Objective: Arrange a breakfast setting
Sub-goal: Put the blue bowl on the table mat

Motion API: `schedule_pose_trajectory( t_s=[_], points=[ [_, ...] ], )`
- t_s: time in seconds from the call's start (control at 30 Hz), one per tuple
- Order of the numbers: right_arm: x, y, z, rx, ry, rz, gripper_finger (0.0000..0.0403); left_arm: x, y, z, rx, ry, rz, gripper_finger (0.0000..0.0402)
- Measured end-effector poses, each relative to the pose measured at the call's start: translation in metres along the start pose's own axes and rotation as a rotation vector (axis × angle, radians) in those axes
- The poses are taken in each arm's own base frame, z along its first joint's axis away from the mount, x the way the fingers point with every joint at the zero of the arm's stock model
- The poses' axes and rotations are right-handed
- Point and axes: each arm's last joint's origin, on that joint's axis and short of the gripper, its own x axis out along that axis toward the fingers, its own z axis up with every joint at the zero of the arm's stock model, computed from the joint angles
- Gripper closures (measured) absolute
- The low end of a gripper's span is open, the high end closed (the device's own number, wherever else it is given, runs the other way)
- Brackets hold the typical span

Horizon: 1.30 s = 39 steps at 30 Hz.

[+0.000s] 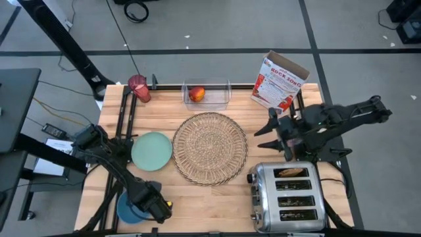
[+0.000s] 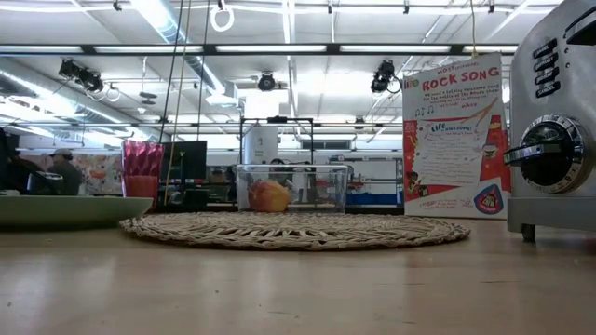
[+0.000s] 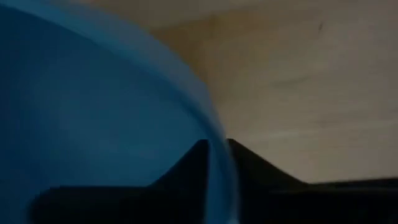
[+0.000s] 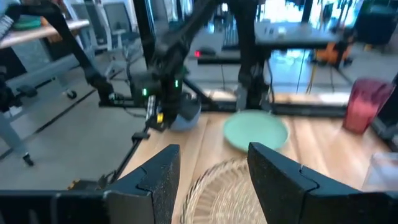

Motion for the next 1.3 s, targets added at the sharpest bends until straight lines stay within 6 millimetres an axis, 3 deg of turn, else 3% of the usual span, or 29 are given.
schedule_pose_trajectory(
  t_s=[0.07,0.17,0.3,0.43,0.53,0.7,1.0,1.17,1.3],
  points=[
    [-0.006,0.000,0.007,-0.021,-0.018,-0.015,0.0209,-0.006,-0.002,-0.003,0.002,0.021,-0.006,0.0389],
    [-0.012,-0.001,0.016,-0.039,-0.025,-0.036,0.0209,-0.027,-0.010,-0.011,0.017,0.068,-0.079,0.0388],
    [-0.015,-0.001,0.020,-0.047,-0.031,-0.039,0.0209,-0.075,-0.026,-0.022,0.078,0.091,-0.193,0.0391],
    [-0.010,-0.001,0.015,-0.061,0.022,-0.061,0.0209,-0.129,-0.040,-0.024,0.327,-0.033,-0.331,0.0394],
    [-0.003,-0.002,0.010,-0.072,0.069,-0.076,0.0209,-0.158,-0.050,-0.015,0.584,-0.203,-0.425,0.0395],
    [0.009,-0.003,0.001,-0.097,0.169,-0.118,0.0209,-0.178,-0.060,0.025,0.908,-0.435,-0.336,0.0396],
    [0.026,-0.005,-0.019,0.001,0.340,-0.241,0.0209,-0.202,-0.089,0.140,1.204,-0.702,-0.151,0.0396],
    [0.025,-0.007,-0.027,0.066,0.407,-0.345,0.0209,-0.189,-0.105,0.185,1.401,-0.724,-0.006,0.0394],
    [0.025,-0.008,-0.032,0.116,0.444,-0.394,0.0209,-0.162,-0.122,0.212,1.543,-0.686,0.109,0.0393]
  ],
)
